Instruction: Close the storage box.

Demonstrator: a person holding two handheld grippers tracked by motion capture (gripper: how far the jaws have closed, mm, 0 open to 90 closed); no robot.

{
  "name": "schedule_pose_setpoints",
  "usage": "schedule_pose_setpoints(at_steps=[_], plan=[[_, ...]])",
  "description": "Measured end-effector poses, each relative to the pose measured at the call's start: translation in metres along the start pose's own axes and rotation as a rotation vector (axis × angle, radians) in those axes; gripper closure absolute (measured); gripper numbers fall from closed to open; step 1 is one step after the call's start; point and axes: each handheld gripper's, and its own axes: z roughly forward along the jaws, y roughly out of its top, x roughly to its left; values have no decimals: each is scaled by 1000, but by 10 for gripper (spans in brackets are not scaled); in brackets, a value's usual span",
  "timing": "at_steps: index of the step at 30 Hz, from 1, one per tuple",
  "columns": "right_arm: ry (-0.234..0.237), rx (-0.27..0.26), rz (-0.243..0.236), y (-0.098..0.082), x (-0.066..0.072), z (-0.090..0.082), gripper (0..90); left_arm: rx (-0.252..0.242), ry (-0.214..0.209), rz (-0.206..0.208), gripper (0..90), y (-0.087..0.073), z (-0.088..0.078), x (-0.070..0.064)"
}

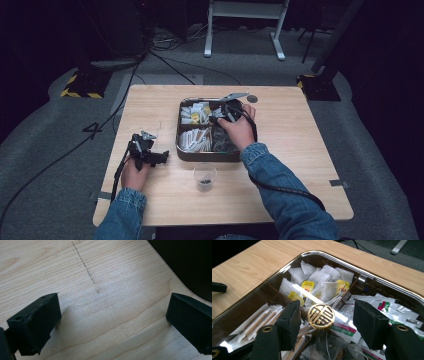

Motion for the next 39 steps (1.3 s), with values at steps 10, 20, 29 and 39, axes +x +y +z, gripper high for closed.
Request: schedule_pose_setpoints(at_steps=[10,20,29,39], plan=[[6,-45,-6,-2,-14,-41,390,-1,1,-1,1,0,0,0],[-22,-86,22,-28,-49,-92,375,-1,2,-1,1,0,0,0],[-22,-101,26,-47,-68,-122,350,-1,3,1,1,0,0,0],[-50,-92,25,-83,-92,-146,332,-1,3,1,1,0,0,0]])
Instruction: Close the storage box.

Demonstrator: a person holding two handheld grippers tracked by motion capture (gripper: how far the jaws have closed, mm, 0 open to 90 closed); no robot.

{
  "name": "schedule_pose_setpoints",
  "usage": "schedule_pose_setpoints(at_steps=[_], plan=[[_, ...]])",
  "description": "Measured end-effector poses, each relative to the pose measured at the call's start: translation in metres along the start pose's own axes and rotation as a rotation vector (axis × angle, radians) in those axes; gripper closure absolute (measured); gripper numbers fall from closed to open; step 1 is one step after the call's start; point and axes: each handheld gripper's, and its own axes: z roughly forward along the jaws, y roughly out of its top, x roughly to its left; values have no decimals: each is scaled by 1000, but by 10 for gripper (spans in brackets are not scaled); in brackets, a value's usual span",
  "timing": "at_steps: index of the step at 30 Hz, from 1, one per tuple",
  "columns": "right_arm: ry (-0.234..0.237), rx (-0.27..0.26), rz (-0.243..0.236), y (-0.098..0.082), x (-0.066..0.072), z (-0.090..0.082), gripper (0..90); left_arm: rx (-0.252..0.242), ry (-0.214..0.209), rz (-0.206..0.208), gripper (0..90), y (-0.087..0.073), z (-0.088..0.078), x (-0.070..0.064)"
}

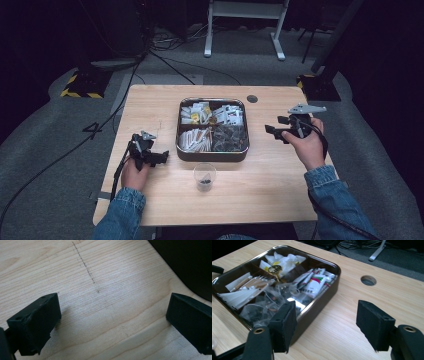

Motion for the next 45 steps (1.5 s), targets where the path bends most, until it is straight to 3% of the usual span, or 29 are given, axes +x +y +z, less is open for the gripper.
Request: schedule_pose_setpoints(at_steps=[8,13,17,25,28,35,45], plan=[[-12,19,2,-31,-25,-11,328,0,-1,0,1,0,0,0],[-8,1,55,-60,-38,-15,316,0,0,1,1,0,0,0],[3,32,30,-82,-45,-14,306,0,-5,-2,1,0,0,0],[13,51,96,-115,-59,-9,303,0,-5,-2,1,0,0,0],[14,60,109,-124,-64,-6,303,0,-6,-3,1,0,0,0],[-21,134,75,-140,-69,4,272,-1,-6,-2,1,0,0,0],[-70,124,60,-150,-73,11,186,-1,-7,-3,1,0,0,0]])
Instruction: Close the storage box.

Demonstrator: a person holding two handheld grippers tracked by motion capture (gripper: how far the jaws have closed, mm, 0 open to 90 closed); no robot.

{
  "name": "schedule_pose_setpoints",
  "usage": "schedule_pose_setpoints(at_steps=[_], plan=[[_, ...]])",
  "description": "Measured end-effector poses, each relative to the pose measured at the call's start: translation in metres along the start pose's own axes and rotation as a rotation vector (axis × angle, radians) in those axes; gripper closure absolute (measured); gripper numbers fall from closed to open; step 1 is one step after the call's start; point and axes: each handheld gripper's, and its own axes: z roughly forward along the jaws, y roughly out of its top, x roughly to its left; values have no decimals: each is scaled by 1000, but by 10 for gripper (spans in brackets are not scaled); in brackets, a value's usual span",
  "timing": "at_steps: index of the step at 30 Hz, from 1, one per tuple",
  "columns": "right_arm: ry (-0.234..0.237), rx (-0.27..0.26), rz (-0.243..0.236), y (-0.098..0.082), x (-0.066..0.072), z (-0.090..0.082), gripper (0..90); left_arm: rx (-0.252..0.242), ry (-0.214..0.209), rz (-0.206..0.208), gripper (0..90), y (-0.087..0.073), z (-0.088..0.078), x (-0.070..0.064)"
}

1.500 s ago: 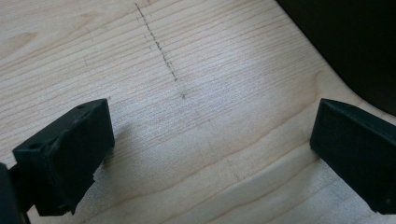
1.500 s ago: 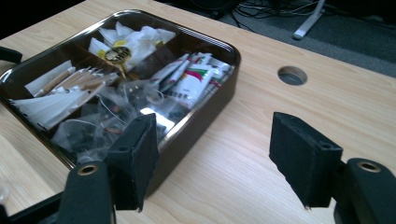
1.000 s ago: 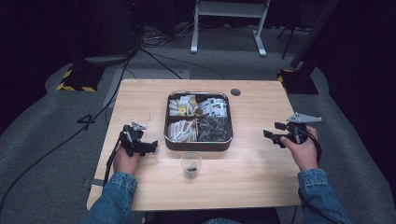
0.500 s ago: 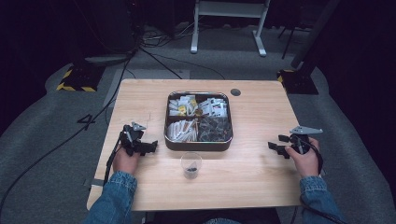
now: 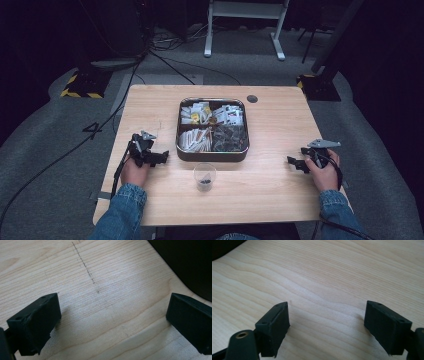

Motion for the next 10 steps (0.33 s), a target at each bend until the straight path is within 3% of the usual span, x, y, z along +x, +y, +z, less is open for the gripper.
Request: schedule_pose_setpoints(at_steps=[4,10], plan=[[-16,16,-25,1,3,4,112,-1,0,3,1,0,0,0],[-24,16,-20,2,4,4,108,-1,0,2,1,0,0,0]])
